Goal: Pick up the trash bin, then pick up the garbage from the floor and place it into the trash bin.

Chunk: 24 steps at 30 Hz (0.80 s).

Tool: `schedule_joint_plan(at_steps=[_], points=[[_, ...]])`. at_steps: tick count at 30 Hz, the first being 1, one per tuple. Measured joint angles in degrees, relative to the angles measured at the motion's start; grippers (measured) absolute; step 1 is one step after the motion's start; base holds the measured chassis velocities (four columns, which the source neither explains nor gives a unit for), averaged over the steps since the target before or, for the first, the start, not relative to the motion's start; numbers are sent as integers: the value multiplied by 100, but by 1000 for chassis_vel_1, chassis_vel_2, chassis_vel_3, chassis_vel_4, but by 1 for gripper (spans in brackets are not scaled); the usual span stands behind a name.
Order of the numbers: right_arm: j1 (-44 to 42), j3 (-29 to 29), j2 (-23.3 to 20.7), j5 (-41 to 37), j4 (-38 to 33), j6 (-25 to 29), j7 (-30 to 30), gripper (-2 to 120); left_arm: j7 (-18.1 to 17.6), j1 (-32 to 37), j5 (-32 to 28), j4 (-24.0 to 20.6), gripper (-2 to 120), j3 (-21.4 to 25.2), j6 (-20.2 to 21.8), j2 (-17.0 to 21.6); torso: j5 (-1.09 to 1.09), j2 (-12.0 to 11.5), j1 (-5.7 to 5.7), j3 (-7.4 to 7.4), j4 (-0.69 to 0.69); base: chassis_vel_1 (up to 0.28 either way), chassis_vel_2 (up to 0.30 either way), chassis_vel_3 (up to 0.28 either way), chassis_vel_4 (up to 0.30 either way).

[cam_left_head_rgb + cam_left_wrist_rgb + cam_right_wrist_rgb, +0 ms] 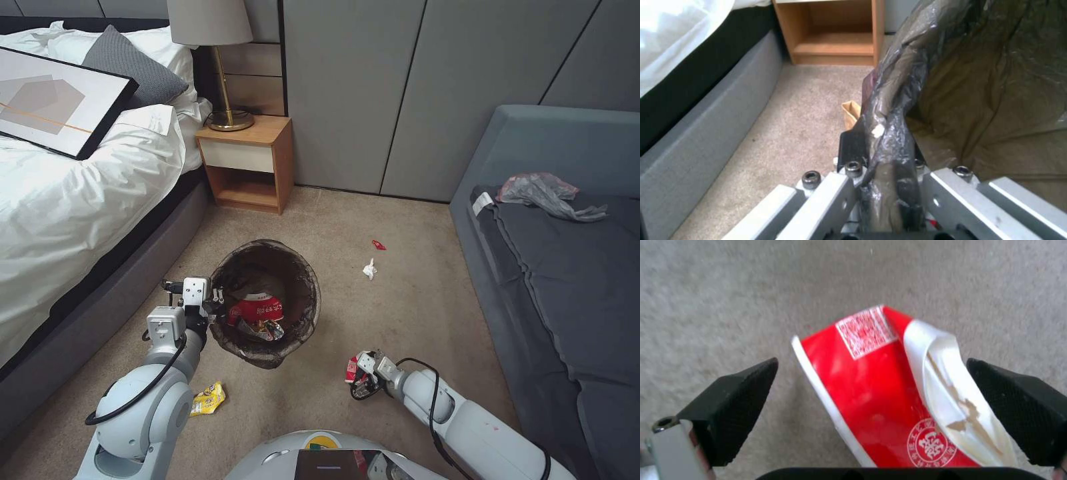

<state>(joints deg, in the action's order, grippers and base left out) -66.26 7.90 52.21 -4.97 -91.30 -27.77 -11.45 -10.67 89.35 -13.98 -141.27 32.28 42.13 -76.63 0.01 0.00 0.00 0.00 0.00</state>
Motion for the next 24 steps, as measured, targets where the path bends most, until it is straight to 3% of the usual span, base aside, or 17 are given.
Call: schedule_joint_plan(at_steps=[12, 24], points=[[-62, -234, 195, 159, 847, 579, -155, 100, 19, -13, 3, 14, 0, 25, 0, -5, -1, 0, 0, 0, -1, 0, 0, 0, 0], [-33, -328, 264, 158, 993, 723, -181, 95, 45, -23, 12, 14, 0, 13, 0, -14, -4, 1, 0, 0, -2, 0, 0, 0, 0]])
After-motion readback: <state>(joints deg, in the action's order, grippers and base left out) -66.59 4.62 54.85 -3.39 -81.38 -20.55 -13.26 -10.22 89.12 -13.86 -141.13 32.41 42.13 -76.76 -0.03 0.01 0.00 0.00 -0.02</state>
